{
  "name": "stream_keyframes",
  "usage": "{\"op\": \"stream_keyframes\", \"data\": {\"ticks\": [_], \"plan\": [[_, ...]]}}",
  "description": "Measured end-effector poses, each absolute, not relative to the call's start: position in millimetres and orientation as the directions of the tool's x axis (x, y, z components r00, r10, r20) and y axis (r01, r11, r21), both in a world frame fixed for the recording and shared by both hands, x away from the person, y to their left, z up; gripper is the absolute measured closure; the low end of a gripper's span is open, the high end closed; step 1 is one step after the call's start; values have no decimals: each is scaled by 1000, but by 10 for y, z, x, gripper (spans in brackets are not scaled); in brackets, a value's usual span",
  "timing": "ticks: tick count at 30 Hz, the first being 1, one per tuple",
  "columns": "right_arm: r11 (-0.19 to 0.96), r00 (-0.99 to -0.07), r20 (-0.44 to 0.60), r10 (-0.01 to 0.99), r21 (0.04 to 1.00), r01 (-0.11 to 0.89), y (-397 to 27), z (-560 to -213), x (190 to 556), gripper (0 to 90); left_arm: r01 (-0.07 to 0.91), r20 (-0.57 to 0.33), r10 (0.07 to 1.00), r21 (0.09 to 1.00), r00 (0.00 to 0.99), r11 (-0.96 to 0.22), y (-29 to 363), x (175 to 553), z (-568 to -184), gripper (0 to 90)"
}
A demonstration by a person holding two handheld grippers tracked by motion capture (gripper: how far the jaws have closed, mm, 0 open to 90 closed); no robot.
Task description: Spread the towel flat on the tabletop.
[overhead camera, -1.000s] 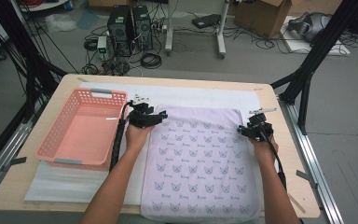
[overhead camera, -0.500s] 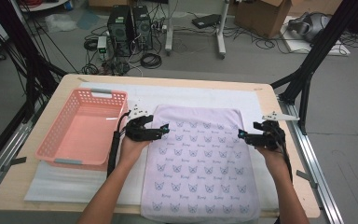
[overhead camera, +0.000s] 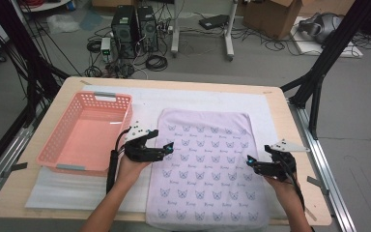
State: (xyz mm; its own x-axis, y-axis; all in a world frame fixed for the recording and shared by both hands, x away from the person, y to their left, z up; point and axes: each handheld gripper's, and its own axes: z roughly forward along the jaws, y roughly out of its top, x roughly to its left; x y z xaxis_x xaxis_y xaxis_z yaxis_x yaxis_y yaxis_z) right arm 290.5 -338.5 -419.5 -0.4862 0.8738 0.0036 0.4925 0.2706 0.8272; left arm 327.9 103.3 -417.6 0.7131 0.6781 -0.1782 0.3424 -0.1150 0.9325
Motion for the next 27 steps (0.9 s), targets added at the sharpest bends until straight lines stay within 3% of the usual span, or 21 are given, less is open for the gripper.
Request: {"op": "stream_keyframes", "data": {"ticks": [27], "plan": [[227,-506,54,861,850,475,-3475,-4150,2804,173,350,-203,688,933,696,-79,1161,3237,-4222,213]]}}
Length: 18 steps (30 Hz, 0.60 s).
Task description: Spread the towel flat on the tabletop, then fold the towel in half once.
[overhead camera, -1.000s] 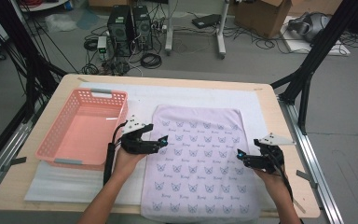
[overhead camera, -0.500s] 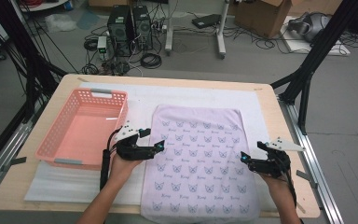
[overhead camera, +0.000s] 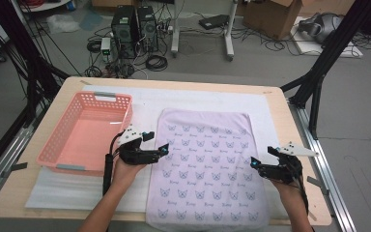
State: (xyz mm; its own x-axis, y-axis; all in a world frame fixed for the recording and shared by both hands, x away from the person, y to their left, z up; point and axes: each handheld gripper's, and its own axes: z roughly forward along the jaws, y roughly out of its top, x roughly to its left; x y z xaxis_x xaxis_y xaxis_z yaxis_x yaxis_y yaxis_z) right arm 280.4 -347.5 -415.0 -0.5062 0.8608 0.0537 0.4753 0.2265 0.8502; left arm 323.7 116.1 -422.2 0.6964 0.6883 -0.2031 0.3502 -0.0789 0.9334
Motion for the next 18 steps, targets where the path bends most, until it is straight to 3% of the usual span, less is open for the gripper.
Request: {"op": "stream_keyframes", "data": {"ticks": [18], "plan": [[216,-478,71,876,828,518,-3510,-4224,2860,177,401,-227,705,911,672,-90,1177,3282,-4253,222]]}}
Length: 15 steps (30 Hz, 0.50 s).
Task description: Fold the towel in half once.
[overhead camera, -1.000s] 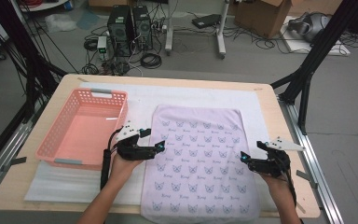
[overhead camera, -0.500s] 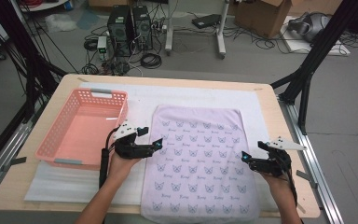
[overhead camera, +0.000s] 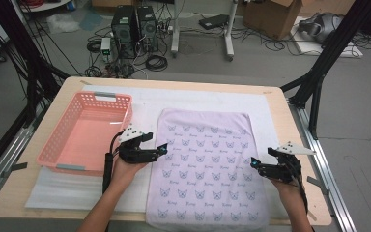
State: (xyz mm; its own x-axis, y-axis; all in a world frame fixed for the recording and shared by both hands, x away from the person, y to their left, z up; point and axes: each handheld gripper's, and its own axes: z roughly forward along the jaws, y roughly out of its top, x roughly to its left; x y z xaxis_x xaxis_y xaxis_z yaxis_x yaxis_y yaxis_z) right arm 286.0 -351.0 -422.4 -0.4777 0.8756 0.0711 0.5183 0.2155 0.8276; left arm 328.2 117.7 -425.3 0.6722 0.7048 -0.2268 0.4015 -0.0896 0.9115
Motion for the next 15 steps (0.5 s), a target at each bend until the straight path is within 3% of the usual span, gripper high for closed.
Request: {"op": "stream_keyframes", "data": {"ticks": [15], "plan": [[198,-479,109,871,814,545,-3514,-4237,3079,177,427,-212,733,896,646,-117,1001,3551,-4149,233]]}}
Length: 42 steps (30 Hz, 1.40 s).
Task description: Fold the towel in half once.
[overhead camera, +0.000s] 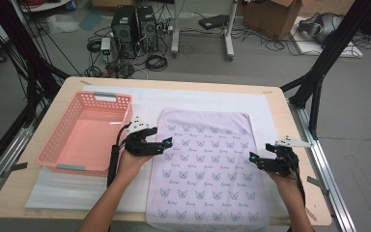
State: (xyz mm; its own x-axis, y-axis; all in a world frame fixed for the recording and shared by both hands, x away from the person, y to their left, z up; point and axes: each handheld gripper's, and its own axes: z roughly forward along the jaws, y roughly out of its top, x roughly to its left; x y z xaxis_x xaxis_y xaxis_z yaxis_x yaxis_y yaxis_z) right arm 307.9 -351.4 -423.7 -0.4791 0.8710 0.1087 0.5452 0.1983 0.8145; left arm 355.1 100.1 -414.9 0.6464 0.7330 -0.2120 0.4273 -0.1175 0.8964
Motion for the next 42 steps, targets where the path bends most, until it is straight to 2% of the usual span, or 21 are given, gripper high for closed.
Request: {"op": "stream_keyframes", "data": {"ticks": [7,11,16,19,25,31,33,38,39,41,42], "plan": [[181,-449,129,884,792,583,-3558,-4224,3295,176,482,-214,757,863,618,-150,906,3811,-4161,273],[147,-423,170,890,771,620,-3574,-4220,3438,175,513,-219,780,846,586,-147,887,3926,-4210,272],[157,-421,171,891,754,638,-3543,-4209,3591,175,532,-221,814,838,538,-124,902,4022,-4265,255],[113,-410,223,884,750,652,-3528,-4217,3673,184,558,-245,826,824,507,-97,915,4074,-4307,245],[112,-376,196,905,745,657,-3468,-4249,3828,295,569,-186,842,806,506,-164,863,4148,-4373,301],[143,-318,122,940,706,693,-3414,-4335,3920,385,585,-95,861,770,500,-254,828,4173,-4483,346],[161,-321,102,942,702,694,-3387,-4359,3932,456,578,-72,859,768,507,-276,826,4168,-4483,360],[182,-285,39,958,685,706,-3315,-4397,3936,500,565,-36,865,771,500,-294,826,4163,-4483,425],[183,-285,38,958,684,706,-3310,-4397,3933,504,566,-34,873,774,487,-285,831,4167,-4484,421],[195,-292,30,956,680,707,-3308,-4390,3925,521,577,-51,890,777,453,-250,852,4183,-4500,342],[196,-294,30,955,679,707,-3309,-4387,3922,533,578,-54,891,778,451,-245,855,4184,-4500,351]]}}
